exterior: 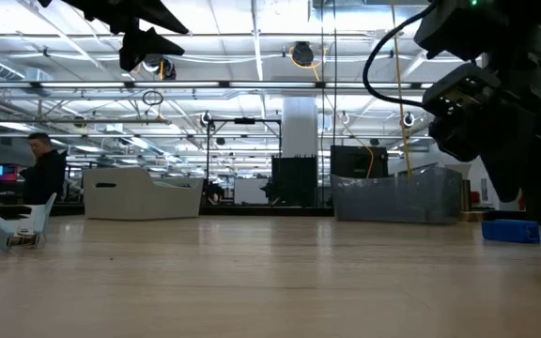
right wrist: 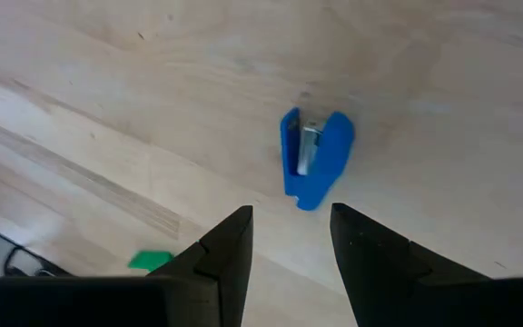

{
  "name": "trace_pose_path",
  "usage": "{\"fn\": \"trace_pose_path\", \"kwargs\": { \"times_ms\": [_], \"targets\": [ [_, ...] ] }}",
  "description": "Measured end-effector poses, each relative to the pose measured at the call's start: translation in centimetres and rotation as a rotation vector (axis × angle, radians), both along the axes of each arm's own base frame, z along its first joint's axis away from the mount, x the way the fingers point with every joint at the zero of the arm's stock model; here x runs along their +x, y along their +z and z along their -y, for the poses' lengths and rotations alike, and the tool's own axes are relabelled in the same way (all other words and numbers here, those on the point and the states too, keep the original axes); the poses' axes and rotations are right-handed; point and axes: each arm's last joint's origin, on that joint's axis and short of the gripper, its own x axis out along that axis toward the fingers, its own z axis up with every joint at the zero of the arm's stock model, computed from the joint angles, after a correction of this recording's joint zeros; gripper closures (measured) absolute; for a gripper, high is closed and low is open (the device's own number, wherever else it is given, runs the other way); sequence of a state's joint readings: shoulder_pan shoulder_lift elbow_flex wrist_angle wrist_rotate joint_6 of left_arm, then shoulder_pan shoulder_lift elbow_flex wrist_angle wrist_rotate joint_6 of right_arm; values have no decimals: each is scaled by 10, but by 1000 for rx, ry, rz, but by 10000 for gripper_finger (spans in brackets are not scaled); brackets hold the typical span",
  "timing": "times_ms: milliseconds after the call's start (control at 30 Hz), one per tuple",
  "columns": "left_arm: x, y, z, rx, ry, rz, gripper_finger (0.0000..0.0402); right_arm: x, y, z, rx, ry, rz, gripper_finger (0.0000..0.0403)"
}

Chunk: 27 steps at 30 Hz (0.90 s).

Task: Pick and place Stapler, Stapler remover, tape
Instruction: Put the blue stapler into the gray bin

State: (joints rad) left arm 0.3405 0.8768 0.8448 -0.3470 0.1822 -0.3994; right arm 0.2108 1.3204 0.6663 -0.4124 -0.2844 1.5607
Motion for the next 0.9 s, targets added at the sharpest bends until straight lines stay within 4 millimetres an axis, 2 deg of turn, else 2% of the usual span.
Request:
{"fn": "trace_pose_path", "kwargs": {
  "times_ms": [367,667,900],
  "targets": [
    [0,0,0,-3,2,1,229,-10,-19,2,28,-65,-17,261],
    [0,0,0,-4,2,1,229,-3,-16,2,7,-93,68,261],
    [0,0,0,-3,2,1,229,-3,-16,2,8,-114,62,261]
  ]
}}
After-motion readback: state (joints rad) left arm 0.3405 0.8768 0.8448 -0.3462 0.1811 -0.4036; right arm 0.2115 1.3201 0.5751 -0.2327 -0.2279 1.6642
